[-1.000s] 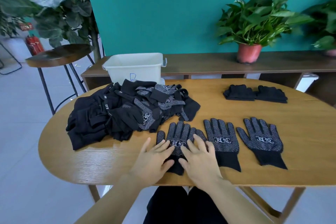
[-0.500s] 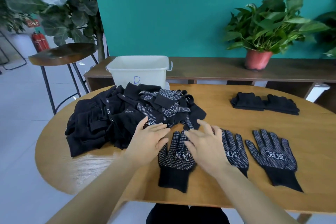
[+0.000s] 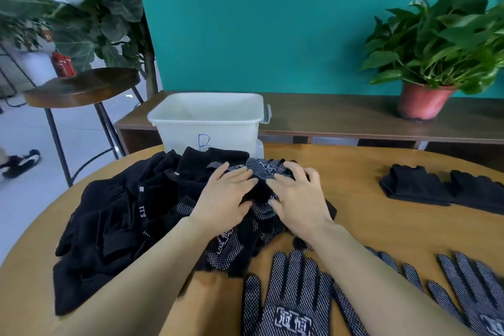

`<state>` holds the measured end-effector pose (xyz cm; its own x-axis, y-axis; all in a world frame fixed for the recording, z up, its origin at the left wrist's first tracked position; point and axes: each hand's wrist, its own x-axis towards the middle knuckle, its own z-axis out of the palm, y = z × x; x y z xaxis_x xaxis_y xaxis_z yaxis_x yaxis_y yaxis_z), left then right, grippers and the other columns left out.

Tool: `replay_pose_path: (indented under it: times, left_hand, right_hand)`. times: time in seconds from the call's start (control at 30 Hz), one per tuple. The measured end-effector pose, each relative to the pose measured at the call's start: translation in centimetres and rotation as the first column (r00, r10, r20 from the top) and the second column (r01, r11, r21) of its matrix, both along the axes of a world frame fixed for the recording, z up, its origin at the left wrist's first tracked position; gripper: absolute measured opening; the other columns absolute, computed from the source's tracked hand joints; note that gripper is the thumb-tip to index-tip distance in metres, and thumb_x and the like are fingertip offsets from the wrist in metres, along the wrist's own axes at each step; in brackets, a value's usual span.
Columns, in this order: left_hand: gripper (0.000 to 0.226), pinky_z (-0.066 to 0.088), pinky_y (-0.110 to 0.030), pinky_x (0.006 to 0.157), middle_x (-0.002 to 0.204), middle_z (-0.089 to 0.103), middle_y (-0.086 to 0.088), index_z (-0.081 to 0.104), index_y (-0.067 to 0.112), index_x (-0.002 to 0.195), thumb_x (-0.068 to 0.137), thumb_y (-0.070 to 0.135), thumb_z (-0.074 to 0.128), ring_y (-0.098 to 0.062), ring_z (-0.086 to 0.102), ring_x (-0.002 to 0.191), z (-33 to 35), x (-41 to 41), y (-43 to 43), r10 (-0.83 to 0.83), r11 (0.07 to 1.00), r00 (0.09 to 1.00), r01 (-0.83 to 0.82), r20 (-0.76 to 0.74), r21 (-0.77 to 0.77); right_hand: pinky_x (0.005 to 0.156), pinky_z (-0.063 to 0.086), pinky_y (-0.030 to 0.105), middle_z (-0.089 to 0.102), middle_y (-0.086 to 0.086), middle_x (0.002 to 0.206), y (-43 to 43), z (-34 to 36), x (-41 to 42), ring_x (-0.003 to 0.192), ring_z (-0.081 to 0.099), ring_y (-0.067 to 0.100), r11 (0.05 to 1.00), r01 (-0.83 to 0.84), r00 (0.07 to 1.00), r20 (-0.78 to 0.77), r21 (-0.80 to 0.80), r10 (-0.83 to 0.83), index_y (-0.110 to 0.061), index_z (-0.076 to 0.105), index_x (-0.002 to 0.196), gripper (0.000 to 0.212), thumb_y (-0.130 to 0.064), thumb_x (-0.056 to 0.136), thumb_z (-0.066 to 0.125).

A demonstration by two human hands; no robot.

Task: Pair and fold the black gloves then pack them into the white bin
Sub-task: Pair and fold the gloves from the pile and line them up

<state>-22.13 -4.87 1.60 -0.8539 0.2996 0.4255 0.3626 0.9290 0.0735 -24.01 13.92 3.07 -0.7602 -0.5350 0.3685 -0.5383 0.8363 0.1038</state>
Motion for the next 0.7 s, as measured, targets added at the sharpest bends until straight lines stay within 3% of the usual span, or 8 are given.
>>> replay_pose_path:
  times: [0.13, 0.2, 0.27, 0.37, 0.47, 0.57, 0.7]
  left_hand:
    - [0.065, -0.022, -0.023, 0.113, 0.157, 0.034, 0.003, 0.043, 0.019, 0.148, 0.087, 0.029, 0.061, -0.008, 0.021, 0.148, -1.6, -2.0, -0.6, -0.019, 1.000, 0.999, 0.020, 0.026, -0.010]
    - [0.059, -0.015, -0.026, 0.115, 0.150, 0.046, 0.003, 0.051, 0.019, 0.142, 0.085, 0.027, 0.056, -0.009, 0.036, 0.142, -2.0, -2.7, -0.9, -0.001, 1.000, 1.000, 0.002, -0.015, 0.005]
    - [0.048, -0.001, -0.033, 0.116, 0.134, 0.063, 0.004, 0.065, 0.019, 0.128, 0.081, 0.025, 0.053, -0.011, 0.055, 0.128, -2.2, -3.1, -0.9, 0.017, 0.999, 0.998, -0.015, -0.061, 0.033]
    - [0.034, 0.014, -0.038, 0.111, 0.113, 0.073, 0.006, 0.074, 0.023, 0.108, 0.082, 0.023, 0.053, -0.010, 0.067, 0.110, -2.2, -3.4, -0.8, 0.032, 0.997, 0.990, -0.023, -0.139, 0.068]
    - [0.025, 0.018, -0.039, 0.108, 0.104, 0.074, 0.010, 0.075, 0.026, 0.099, 0.081, 0.021, 0.059, -0.009, 0.070, 0.101, -1.0, -3.0, -0.6, 0.027, 0.996, 0.978, -0.008, -0.208, 0.090]
    - [0.025, 0.011, -0.037, 0.110, 0.105, 0.074, 0.010, 0.074, 0.025, 0.101, 0.085, 0.020, 0.055, -0.011, 0.068, 0.107, 1.5, -2.0, -0.6, 0.045, 0.993, 0.980, -0.023, -0.196, 0.113]
    - [0.027, 0.002, -0.036, 0.114, 0.105, 0.072, 0.011, 0.070, 0.028, 0.108, 0.097, 0.022, 0.045, -0.012, 0.065, 0.106, 6.8, 0.1, -0.3, 0.091, 0.993, 0.983, -0.077, -0.158, 0.094]
  right_hand:
    - [0.110, 0.015, 0.045, 0.056, -0.005, 0.135, -0.6, -1.6, -2.4, 0.145, 0.020, 0.024, 0.999, -0.036, 0.997, 0.070, -0.003, 0.036, -0.021, 0.053, 0.135, 0.043, -0.037, 0.095, 0.053]
    - [0.106, 0.017, 0.044, 0.065, -0.006, 0.122, -0.8, -2.0, -2.9, 0.139, 0.032, 0.026, 0.998, -0.047, 0.996, 0.080, -0.040, 0.050, -0.021, 0.062, 0.125, 0.037, -0.035, 0.092, 0.055]
    - [0.096, 0.023, 0.043, 0.072, -0.008, 0.095, -1.0, -2.5, -3.4, 0.122, 0.051, 0.029, 0.995, -0.058, 0.996, 0.057, -0.083, 0.063, -0.023, 0.073, 0.100, 0.027, -0.034, 0.082, 0.056]
    - [0.089, 0.026, 0.040, 0.071, -0.011, 0.077, -1.2, -2.7, -3.7, 0.107, 0.059, 0.026, 0.990, -0.040, 0.999, 0.014, -0.137, 0.042, -0.027, 0.074, 0.082, 0.022, -0.037, 0.078, 0.056]
    - [0.095, 0.020, 0.038, 0.072, -0.014, 0.094, -1.2, -1.3, -2.8, 0.120, 0.048, 0.020, 0.988, -0.035, 0.996, 0.077, -0.151, 0.047, -0.030, 0.073, 0.098, 0.028, -0.041, 0.093, 0.048]
    - [0.100, 0.011, 0.036, 0.066, -0.018, 0.114, -1.0, 0.9, -2.0, 0.131, 0.032, 0.012, 0.974, -0.040, 0.985, 0.155, -0.222, 0.076, -0.035, 0.065, 0.116, 0.032, -0.041, 0.102, 0.038]
    - [0.090, 0.012, 0.027, 0.066, -0.016, 0.101, -0.9, 5.3, -0.6, 0.121, 0.040, 0.006, 0.903, -0.028, 0.976, 0.183, -0.430, 0.117, -0.035, 0.071, 0.107, 0.027, -0.033, 0.101, 0.045]
